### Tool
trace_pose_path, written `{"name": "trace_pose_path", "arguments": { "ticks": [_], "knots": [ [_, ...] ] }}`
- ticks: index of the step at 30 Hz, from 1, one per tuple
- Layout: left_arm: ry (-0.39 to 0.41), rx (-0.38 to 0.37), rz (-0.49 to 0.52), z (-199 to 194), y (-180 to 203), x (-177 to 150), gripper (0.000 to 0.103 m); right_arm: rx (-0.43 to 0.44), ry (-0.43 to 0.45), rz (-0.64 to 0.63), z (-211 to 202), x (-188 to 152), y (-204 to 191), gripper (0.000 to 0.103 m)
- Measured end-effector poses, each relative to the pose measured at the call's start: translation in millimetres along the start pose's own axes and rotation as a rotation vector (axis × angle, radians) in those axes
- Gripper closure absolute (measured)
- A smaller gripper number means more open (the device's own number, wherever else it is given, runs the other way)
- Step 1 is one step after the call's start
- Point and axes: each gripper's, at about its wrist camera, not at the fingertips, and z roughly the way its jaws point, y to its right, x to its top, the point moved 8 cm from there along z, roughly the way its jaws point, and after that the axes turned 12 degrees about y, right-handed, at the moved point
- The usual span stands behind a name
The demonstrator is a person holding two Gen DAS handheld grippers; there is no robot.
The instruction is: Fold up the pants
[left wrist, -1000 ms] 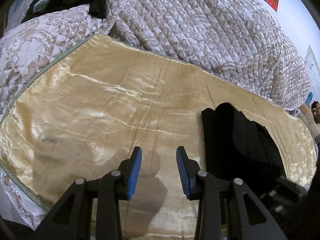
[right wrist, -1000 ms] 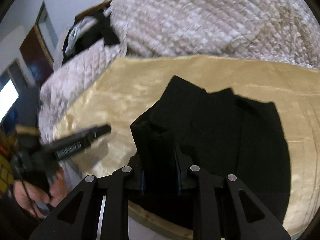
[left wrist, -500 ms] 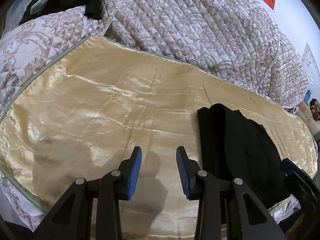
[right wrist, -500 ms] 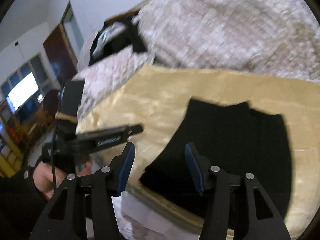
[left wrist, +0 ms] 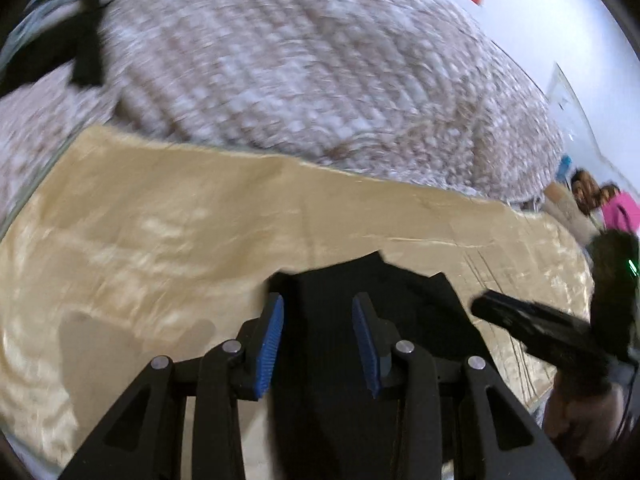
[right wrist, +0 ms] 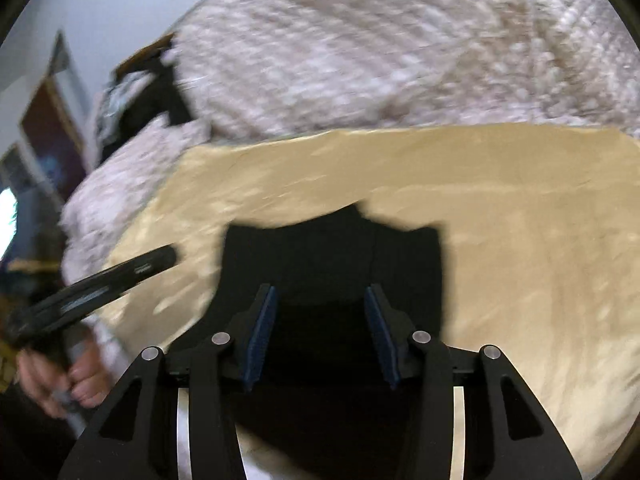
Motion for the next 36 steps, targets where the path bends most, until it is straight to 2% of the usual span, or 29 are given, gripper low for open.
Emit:
{"name": "trace_pose_path", "arguments": {
  "ticks": [1, 3, 8, 9, 11, 19, 22, 25, 26, 36],
  "knots": [
    [-0.008, -0.019, 0.015, 8.6, 7.1, 2.1, 0.065, -0.015, -0.025, 0.005, 9.8, 3.8, 10.8, 0.075],
    [-0.029, -0.050, 0.045, 29.3, 17.9, 1.5, 0.065, -0.014, -0.053, 0.009, 21.9, 5.8, 20.9, 0.077],
    [-0.113, 0.004, 0.102, 64.4, 4.8, -32.8, 0.064, -0.020, -0.128, 0.002, 65.1, -6.2, 40.1, 0.078],
    [-0.106, -0.011, 0.087, 65.1, 0.9, -36.5, 0.062, -0.026, -0.134, 0.004, 70.1, -8.7, 45.4, 0.082],
    [-0.091, -0.026, 0.068, 61.9, -1.0, -36.2, 0.062, -0.047, -0.117, 0.005, 74.4, -9.4, 55.8, 0.103],
    [-0.059, -0.037, 0.056, 58.6, -3.7, -35.9, 0.062, -0.045, -0.076, 0.073, 70.9, -5.7, 67.4, 0.103],
    [-0.053, -0.008, 0.068, 50.3, -6.6, -33.3, 0.062, -0.050, -0.047, 0.039, 53.0, -1.1, 56.1, 0.099],
    [-0.059, 0.023, 0.080, 38.5, -6.5, -33.3, 0.062, -0.026, -0.021, -0.004, 29.0, -4.3, 38.1, 0.086],
    [-0.058, 0.038, 0.096, 33.0, -4.5, -33.7, 0.062, -0.020, -0.014, -0.021, 21.2, -6.8, 31.4, 0.085],
    [-0.049, 0.077, 0.134, -7.9, -0.2, -56.6, 0.062, 0.026, 0.009, -0.086, -27.9, -46.9, -8.6, 0.084]
  ]
}}
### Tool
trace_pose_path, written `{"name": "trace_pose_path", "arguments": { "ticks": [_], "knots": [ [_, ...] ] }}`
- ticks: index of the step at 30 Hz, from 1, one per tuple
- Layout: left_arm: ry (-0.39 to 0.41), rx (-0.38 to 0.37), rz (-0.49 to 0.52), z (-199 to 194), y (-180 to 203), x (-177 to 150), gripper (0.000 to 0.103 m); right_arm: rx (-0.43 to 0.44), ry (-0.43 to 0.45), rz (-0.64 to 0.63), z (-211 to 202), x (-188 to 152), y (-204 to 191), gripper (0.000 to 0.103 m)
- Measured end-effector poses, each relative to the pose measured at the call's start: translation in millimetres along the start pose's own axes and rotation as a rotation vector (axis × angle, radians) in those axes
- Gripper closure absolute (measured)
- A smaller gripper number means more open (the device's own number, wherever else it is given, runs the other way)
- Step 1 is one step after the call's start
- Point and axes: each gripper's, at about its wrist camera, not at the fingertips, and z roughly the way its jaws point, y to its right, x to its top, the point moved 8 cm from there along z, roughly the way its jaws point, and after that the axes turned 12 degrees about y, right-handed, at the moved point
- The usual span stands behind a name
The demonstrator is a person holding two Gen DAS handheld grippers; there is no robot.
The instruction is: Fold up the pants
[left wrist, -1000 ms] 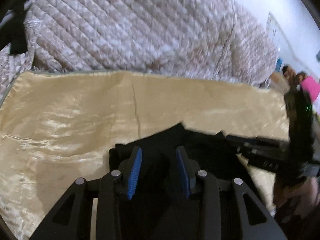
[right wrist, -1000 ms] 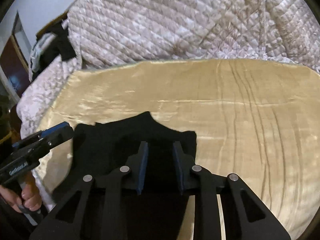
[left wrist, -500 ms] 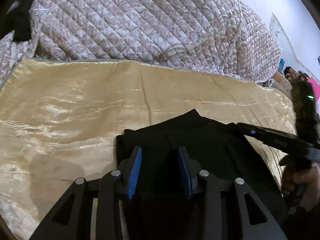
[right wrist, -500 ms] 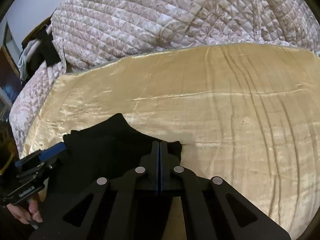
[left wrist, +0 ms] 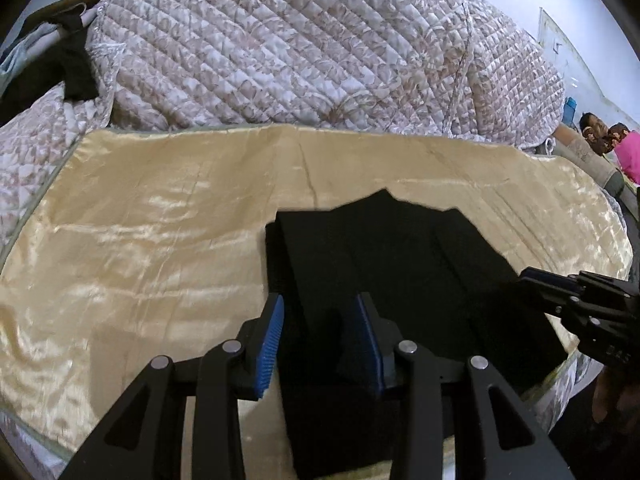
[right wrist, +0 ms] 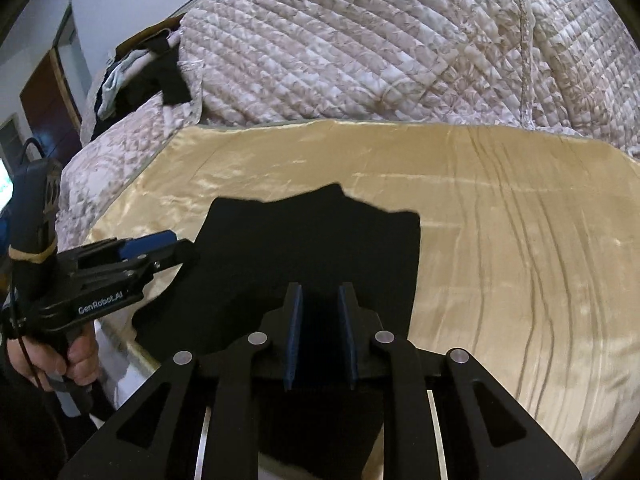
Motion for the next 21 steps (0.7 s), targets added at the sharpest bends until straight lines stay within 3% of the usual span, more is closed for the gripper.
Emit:
{"name": "trace_pose_path", "arguments": {
  "ticks": [9, 21],
  "knots": [
    [-0.014, 0.015, 0.023, 0.9, -4.4, -21.3, 0.062, -0.012, -0.040, -0.123, 10.1, -31.5, -20.7, 0.084],
    [0.006, 0.018, -0.032, -2.4, -22.6, -20.4, 0.062, -0.013, 0.007, -0.089, 1.9, -26.6, -16.2, 0.083]
  ]
}}
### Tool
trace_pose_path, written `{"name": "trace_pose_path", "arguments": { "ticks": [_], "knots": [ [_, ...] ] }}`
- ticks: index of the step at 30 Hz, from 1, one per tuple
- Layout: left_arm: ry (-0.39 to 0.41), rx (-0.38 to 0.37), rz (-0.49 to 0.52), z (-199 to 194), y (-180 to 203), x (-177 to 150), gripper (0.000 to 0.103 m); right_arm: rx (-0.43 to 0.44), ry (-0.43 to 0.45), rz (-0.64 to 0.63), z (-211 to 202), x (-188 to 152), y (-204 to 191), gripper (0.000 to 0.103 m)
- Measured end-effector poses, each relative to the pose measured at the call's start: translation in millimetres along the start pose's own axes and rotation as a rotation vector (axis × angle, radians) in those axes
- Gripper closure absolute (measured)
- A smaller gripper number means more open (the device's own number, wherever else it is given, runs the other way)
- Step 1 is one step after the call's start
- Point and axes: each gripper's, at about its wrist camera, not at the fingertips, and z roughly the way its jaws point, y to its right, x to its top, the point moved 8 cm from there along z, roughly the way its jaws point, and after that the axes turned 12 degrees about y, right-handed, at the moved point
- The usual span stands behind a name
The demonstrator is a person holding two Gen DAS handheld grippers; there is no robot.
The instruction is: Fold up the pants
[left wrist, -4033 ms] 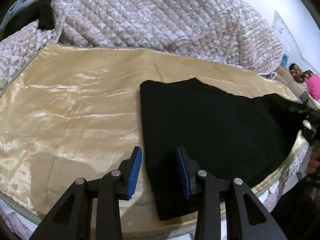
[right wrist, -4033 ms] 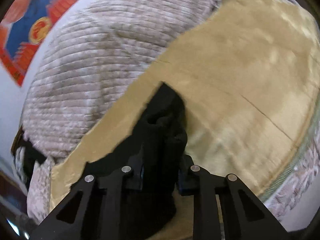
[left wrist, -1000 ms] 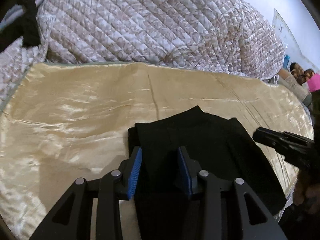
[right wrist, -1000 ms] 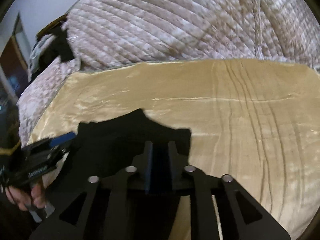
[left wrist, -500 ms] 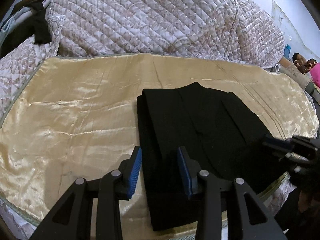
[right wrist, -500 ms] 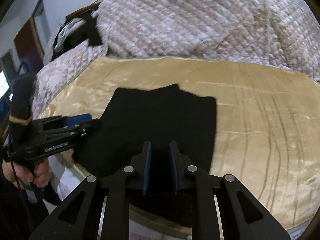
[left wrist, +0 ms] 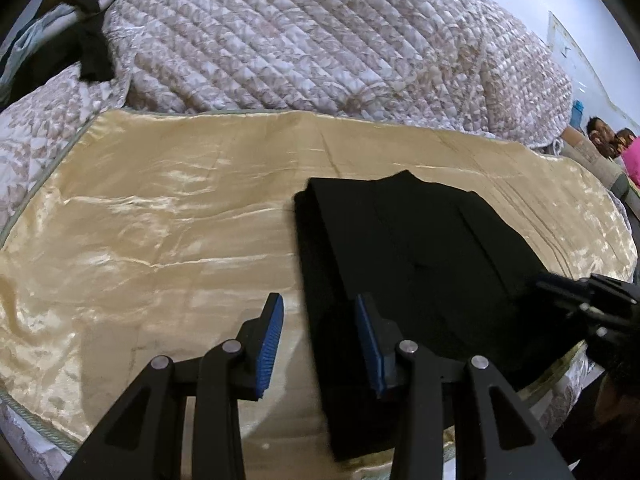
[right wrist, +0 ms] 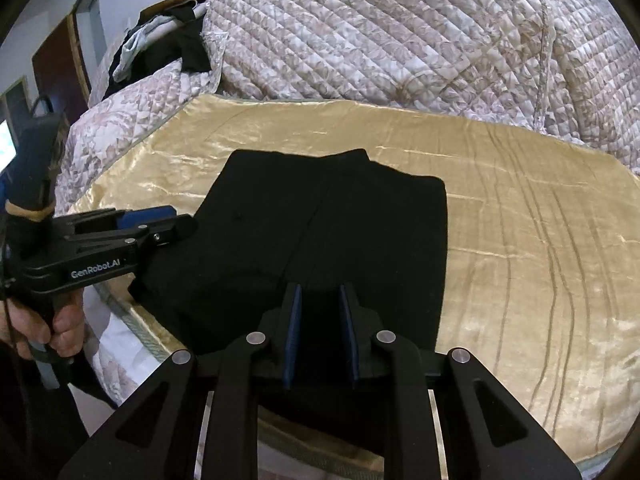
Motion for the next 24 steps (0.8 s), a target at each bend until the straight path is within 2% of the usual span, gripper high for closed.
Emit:
{"name": "trace_pose_path", "arguments": {
  "ticks": [3, 6, 7, 10, 13, 15, 18, 20, 21, 24],
  "knots": [
    [0.004, -0.012, -0.035, -3.5, -4.2, 1.9, 0.062, -0.010, 0.039, 0.032, -8.0, 6.5, 5.8, 0.083],
    [0.032, -0.065, -0.048, -9.7, 4.4, 7.2, 0.062, 0.013, 0.000, 0.031, -1.9, 0.0, 1.7, 0.083],
    [0.039, -0.088, -0.042, -11.4, 10.4, 8.2, 0.062, 0.027, -0.030, 0.010, 3.0, -6.0, -4.7, 0.083],
    [0.051, -0.135, -0.008, -13.5, 27.5, 7.8, 0.062, 0.021, -0.014, -0.051, 2.7, -4.2, -13.9, 0.083],
    [0.028, -0.134, 0.042, -9.6, 36.5, -0.2, 0.062, 0.037, 0.001, -0.024, 1.3, -1.0, -12.9, 0.083],
    [0.000, -0.084, 0.072, -2.0, 31.9, -7.2, 0.055, 0.041, -0.016, -0.039, 4.2, -4.3, -14.6, 0.079],
    [0.006, -0.074, 0.027, -2.3, 19.7, -2.2, 0.053, 0.043, -0.022, -0.054, 4.5, -3.6, -13.7, 0.074],
    [0.004, -0.058, 0.003, 0.3, 9.4, -0.6, 0.053, 0.027, -0.001, 0.005, 1.6, 3.0, -0.8, 0.060],
    [-0.003, -0.061, -0.025, 1.8, 4.2, 0.0, 0.053, 0.013, 0.008, 0.054, 0.7, 5.5, 9.3, 0.056],
    [-0.026, -0.085, -0.107, 6.4, -6.2, 0.6, 0.053, 0.007, 0.023, 0.174, -1.6, 9.5, 30.1, 0.055]
  ]
}}
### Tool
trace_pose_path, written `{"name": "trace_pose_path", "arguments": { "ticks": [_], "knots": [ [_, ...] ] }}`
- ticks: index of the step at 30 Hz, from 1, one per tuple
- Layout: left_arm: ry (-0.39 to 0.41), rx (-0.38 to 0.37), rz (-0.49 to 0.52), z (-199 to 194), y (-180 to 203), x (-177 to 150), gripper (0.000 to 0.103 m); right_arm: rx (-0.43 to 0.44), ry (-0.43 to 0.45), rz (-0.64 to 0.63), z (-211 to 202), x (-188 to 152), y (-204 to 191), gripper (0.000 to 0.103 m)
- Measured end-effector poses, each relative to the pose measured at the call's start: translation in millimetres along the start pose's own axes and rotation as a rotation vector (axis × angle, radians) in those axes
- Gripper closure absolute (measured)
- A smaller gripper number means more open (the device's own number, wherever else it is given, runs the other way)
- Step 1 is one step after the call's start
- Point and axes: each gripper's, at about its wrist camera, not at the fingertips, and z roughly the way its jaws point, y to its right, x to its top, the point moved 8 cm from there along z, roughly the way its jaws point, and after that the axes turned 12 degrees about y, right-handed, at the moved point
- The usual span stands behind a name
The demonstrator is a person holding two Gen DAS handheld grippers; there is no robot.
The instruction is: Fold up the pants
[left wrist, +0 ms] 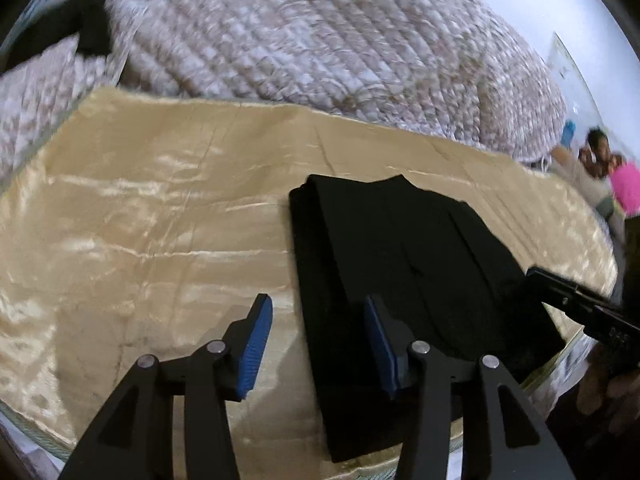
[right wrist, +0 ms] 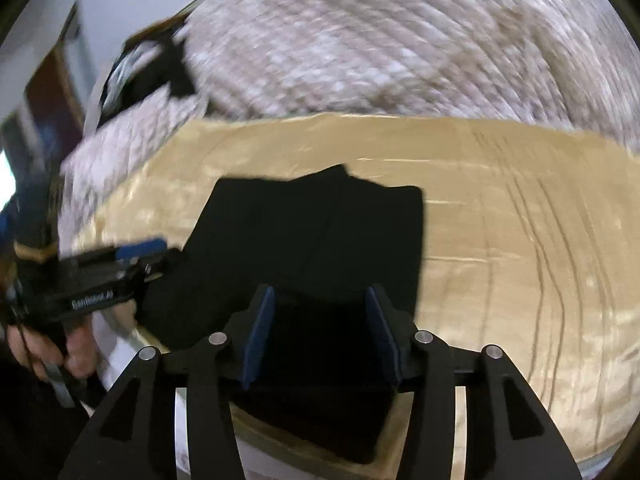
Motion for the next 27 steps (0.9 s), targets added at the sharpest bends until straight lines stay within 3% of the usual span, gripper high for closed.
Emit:
{"name": "trace_pose_path", "arguments": {
  "ticks": [9, 15, 27],
  "knots": [
    [-0.059, -0.123, -0.146, 20.2, 3.2, -3.1, 0.049, 0.048, -0.070, 0.347, 15.5, -6.4, 42.4, 0.055],
    [-0.056, -0.145, -0.192, 34.0, 4.7, 1.7, 0.045, 0.084, -0.072, 0.399, 28.8, -1.5, 45.7, 0.054],
    [-0.064, -0.187, -0.175, 14.1, 15.3, -11.3, 0.045, 0.167, -0.109, 0.418, 13.8, -17.0, 26.3, 0.054]
  ]
}}
